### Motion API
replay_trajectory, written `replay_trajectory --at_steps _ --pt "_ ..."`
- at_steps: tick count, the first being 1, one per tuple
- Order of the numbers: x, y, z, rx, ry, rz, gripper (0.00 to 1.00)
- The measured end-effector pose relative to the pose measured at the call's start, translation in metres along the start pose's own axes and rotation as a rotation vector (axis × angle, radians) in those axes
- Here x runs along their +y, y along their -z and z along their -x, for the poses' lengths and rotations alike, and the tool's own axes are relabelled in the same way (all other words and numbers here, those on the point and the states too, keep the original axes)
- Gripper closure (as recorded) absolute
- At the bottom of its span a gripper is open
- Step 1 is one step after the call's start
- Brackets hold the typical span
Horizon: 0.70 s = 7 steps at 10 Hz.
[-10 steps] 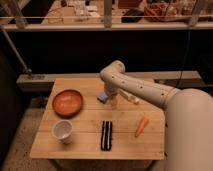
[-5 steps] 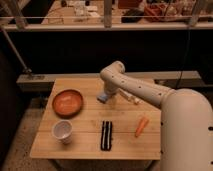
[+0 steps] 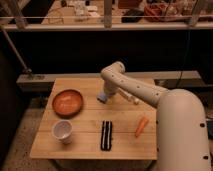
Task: Place the white sponge in the ceramic cup
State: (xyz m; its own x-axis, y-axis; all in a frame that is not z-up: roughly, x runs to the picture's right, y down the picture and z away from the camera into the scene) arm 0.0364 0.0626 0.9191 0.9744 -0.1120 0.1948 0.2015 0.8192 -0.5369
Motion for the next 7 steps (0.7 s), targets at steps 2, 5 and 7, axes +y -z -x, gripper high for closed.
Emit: replay_trajectory --at_steps 2,5,7 --pt "-0.007 -0.010 0.001 -0.018 -0.012 0.008 0.20" --pt "-0.010 -0.018 0.000 -0.038 -0.029 0.017 0.20" --pt "-0.015 -0.024 -0.002 -0.055 -0.042 0.021 0.20"
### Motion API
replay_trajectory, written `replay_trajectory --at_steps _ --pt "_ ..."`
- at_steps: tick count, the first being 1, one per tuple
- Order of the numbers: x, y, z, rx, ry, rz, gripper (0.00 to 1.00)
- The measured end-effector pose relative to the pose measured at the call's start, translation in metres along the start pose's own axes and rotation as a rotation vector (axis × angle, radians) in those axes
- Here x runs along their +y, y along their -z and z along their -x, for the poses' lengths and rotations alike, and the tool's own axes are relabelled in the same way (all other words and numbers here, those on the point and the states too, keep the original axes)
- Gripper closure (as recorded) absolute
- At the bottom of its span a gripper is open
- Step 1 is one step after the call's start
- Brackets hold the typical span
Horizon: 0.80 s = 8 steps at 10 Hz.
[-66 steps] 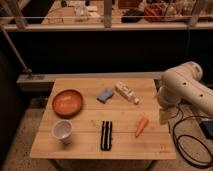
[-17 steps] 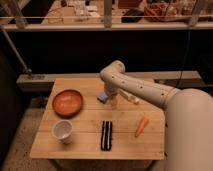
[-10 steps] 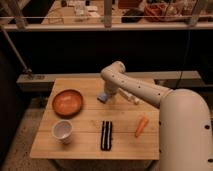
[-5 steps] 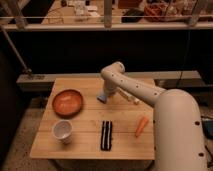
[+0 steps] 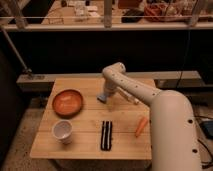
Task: Place the white sponge in the ceramic cup
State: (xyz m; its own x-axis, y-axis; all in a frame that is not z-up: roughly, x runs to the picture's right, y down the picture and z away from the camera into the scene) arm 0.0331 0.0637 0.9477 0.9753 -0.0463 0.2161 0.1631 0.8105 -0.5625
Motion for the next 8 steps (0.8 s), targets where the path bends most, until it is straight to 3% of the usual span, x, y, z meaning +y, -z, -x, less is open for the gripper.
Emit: replay_trajectory --at_steps 8 --pt "-0.009 -0.015 -0.002 -0.037 -0.032 0.028 0.20"
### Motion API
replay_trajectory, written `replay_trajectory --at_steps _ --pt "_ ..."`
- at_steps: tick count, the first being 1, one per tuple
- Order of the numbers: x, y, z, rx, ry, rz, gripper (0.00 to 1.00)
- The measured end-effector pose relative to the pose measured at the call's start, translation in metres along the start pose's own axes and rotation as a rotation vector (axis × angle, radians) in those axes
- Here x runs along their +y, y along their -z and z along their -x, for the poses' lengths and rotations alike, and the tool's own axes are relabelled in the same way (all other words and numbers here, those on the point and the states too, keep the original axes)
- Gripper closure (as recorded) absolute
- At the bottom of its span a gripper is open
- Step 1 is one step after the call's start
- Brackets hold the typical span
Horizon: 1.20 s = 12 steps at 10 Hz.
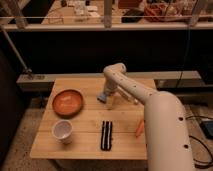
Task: Place the white sponge in the ceramic cup
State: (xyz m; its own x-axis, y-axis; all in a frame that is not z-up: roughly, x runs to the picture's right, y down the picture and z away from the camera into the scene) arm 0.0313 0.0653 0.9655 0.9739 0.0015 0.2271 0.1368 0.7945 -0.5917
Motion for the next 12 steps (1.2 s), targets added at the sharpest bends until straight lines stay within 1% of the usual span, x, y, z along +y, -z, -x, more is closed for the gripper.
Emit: replay_trajectory --at_steps 2,11,12 --pt "0.0011 -0.0031 -0.0010 -0.012 -0.007 0.010 0.20" --pt "0.0081 -0.0102 -0.0005 -0.040 -0.026 0.040 0.20" --pt "0.0090 -0.0109 -0.0005 -0.043 -0.028 0.044 0.23"
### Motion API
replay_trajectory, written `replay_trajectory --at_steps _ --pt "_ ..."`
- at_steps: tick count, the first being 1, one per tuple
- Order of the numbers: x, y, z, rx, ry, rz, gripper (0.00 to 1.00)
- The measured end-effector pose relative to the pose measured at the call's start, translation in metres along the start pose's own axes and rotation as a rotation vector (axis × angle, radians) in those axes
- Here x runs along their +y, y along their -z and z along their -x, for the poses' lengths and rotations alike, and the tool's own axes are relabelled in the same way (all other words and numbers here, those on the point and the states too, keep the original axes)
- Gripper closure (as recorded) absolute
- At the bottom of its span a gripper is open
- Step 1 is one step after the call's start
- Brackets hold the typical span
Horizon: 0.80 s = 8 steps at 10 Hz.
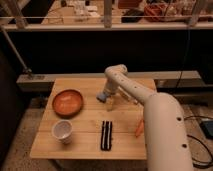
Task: Place the white sponge in the ceramic cup
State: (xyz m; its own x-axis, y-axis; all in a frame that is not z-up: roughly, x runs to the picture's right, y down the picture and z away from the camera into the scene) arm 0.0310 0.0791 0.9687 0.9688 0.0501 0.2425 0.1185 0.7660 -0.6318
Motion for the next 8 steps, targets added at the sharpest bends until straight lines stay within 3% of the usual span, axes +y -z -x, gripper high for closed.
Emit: replay_trajectory --at_steps 3,5,8 --pt "0.0013 -0.0008 0.0002 -0.007 -0.006 0.006 0.48" --pt "0.0004 0.0004 0.0007 -0.009 -0.009 0.005 0.56" --pt "-0.0001 0.0033 0.0024 -0.010 -0.008 0.006 0.80"
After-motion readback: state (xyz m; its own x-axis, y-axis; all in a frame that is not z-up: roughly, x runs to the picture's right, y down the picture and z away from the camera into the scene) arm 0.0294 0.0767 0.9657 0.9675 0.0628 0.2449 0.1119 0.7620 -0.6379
